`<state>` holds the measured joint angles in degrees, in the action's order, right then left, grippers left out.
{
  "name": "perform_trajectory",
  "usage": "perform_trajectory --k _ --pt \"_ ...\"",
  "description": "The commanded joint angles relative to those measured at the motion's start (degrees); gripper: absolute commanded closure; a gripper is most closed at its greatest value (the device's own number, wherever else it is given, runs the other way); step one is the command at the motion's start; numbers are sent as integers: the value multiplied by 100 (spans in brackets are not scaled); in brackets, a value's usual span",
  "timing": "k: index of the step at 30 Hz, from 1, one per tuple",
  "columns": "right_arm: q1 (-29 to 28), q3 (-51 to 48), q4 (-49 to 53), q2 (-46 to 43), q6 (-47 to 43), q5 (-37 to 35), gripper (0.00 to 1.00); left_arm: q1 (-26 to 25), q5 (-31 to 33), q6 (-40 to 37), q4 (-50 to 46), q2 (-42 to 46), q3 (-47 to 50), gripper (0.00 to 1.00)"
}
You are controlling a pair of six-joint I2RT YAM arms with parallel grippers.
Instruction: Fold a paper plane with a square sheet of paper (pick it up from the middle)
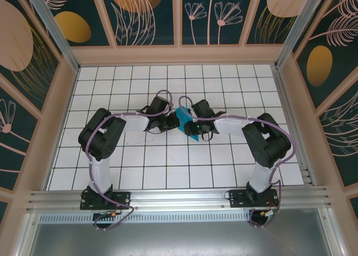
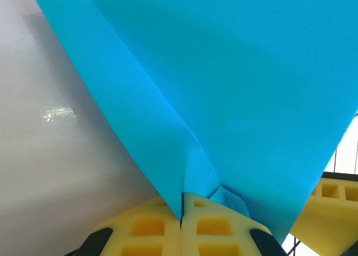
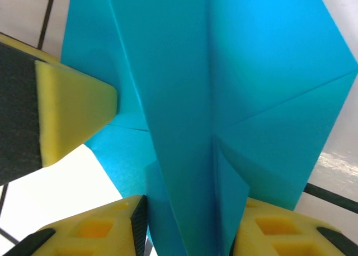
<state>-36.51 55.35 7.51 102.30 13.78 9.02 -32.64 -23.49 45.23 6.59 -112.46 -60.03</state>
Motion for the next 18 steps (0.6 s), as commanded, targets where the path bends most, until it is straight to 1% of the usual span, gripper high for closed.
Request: perform_trajectory --k 1,4,11,15,18 --pt "-51 183 189 107 -95 -305 61 -30 -27 26 -81 -61 -141 100" --pt "-65 217 226 126 -77 -395 65 -32 -7 20 -106 -43 -151 100" --pt "-79 239 251 100 -8 -486 70 -33 40 -6 -170 -28 -174 100" --pt "-82 292 243 108 95 -514 77 -32 37 -20 -173 -38 -189 100" --pt "-86 305 223 141 157 -540 78 -34 38 -21 -176 -39 -189 100"
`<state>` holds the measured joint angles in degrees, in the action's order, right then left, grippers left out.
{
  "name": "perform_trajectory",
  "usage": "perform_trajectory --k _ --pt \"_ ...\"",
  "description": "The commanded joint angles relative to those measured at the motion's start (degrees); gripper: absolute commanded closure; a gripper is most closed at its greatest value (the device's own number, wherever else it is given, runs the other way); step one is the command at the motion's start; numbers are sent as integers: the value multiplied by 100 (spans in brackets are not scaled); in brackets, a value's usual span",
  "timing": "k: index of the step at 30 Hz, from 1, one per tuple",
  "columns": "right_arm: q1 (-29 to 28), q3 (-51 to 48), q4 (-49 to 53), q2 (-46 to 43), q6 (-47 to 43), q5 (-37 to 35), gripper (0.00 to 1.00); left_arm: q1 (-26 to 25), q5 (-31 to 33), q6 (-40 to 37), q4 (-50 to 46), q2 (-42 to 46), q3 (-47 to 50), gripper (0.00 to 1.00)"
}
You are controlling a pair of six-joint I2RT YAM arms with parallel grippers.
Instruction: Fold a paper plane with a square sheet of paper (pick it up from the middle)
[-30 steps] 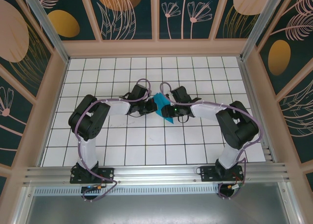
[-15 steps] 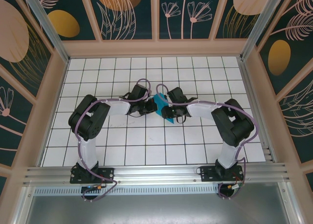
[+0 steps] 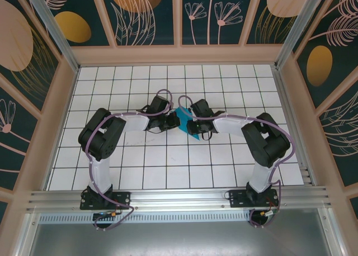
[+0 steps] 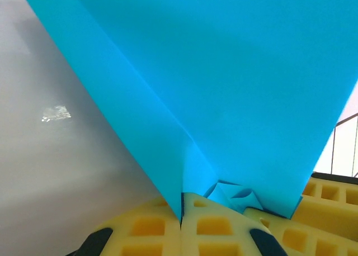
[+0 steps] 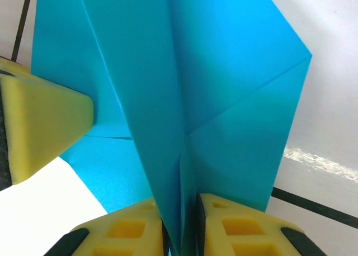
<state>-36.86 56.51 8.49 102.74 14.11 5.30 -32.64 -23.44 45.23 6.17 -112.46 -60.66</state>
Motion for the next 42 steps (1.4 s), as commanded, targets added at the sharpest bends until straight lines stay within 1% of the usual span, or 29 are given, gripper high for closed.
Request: perform_trajectory --k 1,5,7,17,27,30,34,37,42 --pt "-51 193 118 114 149 -187 78 -32 33 -16 -143 -31 -121 100" --pt "-58 185 118 142 209 -260 81 -32 62 -33 -162 -14 -112 100" --pt "-59 188 103 120 257 -325 82 -27 65 -36 -161 -8 -115 100" --pt "-59 396 30 192 304 -143 73 -32 50 -41 -152 -49 -112 100" --pt "-57 459 152 294 245 -208 74 -32 50 -42 -152 -56 -104 100" --pt "-55 400 193 214 136 -164 71 -32 52 -40 -152 -65 -116 100" --pt "-49 340 238 118 -5 8 63 -30 64 -41 -165 -74 -122 100" --pt "-45 207 155 -14 -117 300 57 -32 77 -41 -176 -82 -129 100" --pt "-31 -44 74 -232 -324 533 55 -27 105 -42 -204 -96 -150 100"
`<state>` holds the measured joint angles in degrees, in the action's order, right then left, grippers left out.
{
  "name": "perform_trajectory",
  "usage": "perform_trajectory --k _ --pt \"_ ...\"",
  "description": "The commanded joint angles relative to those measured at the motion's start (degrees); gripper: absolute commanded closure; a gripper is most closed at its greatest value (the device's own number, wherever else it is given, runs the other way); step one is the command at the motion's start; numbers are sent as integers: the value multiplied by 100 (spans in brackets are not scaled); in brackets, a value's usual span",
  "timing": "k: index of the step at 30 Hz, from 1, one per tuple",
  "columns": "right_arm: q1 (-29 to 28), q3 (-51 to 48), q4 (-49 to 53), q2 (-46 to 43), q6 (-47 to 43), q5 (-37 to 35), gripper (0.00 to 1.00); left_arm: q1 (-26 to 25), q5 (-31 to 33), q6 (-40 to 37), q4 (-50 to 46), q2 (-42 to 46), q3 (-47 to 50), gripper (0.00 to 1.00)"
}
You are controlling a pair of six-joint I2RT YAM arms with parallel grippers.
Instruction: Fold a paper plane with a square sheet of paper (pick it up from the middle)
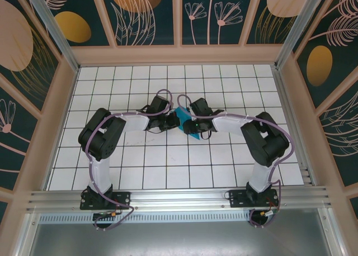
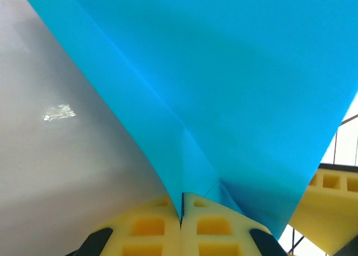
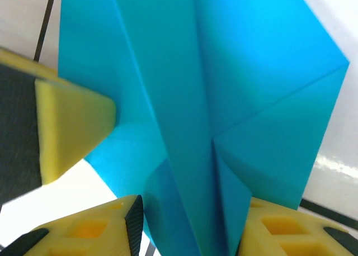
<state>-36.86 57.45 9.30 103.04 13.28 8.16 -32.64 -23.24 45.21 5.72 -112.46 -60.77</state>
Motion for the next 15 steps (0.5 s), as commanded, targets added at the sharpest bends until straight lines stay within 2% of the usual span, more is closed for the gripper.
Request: perform_trajectory --k 1,9,15 --pt "-9 -181 -6 -292 -272 254 55 -30 84 -42 -165 -92 -145 100" --pt "48 -402 -62 -505 -409 312 56 -31 111 -65 -202 -90 -154 100" --pt "48 -463 9 -474 -492 -12 70 -32 88 -74 -211 -91 -183 100"
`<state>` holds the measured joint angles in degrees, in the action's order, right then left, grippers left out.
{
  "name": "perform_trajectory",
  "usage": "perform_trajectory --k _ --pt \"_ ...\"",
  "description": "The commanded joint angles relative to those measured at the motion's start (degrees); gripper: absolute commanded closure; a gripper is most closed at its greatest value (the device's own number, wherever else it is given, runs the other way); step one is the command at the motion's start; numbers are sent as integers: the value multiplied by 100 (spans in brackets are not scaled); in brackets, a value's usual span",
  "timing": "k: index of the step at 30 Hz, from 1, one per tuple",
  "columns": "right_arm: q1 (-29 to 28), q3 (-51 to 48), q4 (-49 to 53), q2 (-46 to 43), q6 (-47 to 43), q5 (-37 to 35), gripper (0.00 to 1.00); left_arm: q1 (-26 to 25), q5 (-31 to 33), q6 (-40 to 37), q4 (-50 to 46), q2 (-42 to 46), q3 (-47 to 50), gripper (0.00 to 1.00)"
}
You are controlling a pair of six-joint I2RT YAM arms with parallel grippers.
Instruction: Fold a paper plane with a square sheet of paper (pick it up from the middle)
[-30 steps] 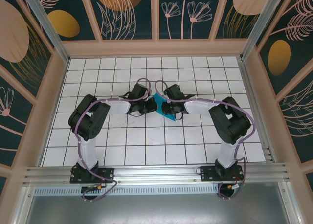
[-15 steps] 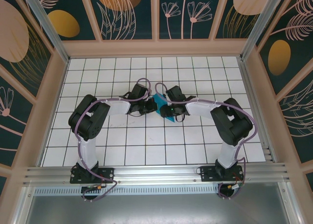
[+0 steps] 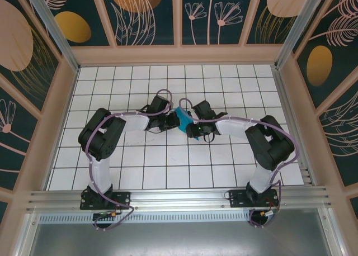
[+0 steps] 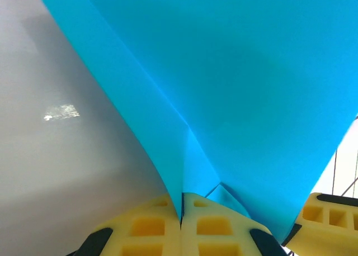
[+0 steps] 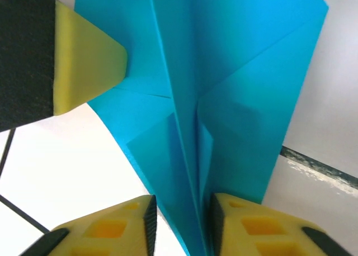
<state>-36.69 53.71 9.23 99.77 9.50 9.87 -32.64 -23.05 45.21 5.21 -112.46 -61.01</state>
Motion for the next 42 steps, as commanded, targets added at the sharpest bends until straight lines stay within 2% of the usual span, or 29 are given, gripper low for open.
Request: perform_trajectory --k 1,10,22,28,31,33,34,37,42 --pt "32 -89 30 -142 -132 -242 71 -30 64 -74 -169 -85 -165 100" --pt "31 -300 -81 -324 -274 -266 70 -32 50 -89 -187 -106 -200 100" --pt "39 50 -361 -25 57 -316 81 -30 -24 -109 -171 -127 -183 100" --pt "39 231 -395 139 118 -250 81 -32 -38 -109 -170 -127 -191 100" --pt "39 261 -336 188 126 -321 90 -32 -12 -69 -187 -81 -196 99" --pt "39 259 -298 178 140 -400 97 -31 43 -40 -224 -1 -199 94" --pt "43 248 -286 143 154 -457 97 -32 137 -14 -255 78 -192 88" --pt "39 262 -241 -12 281 -720 98 -13 419 46 -392 336 -209 70" --pt "39 241 -172 -278 769 -1407 98 57 916 259 -466 757 -80 53"
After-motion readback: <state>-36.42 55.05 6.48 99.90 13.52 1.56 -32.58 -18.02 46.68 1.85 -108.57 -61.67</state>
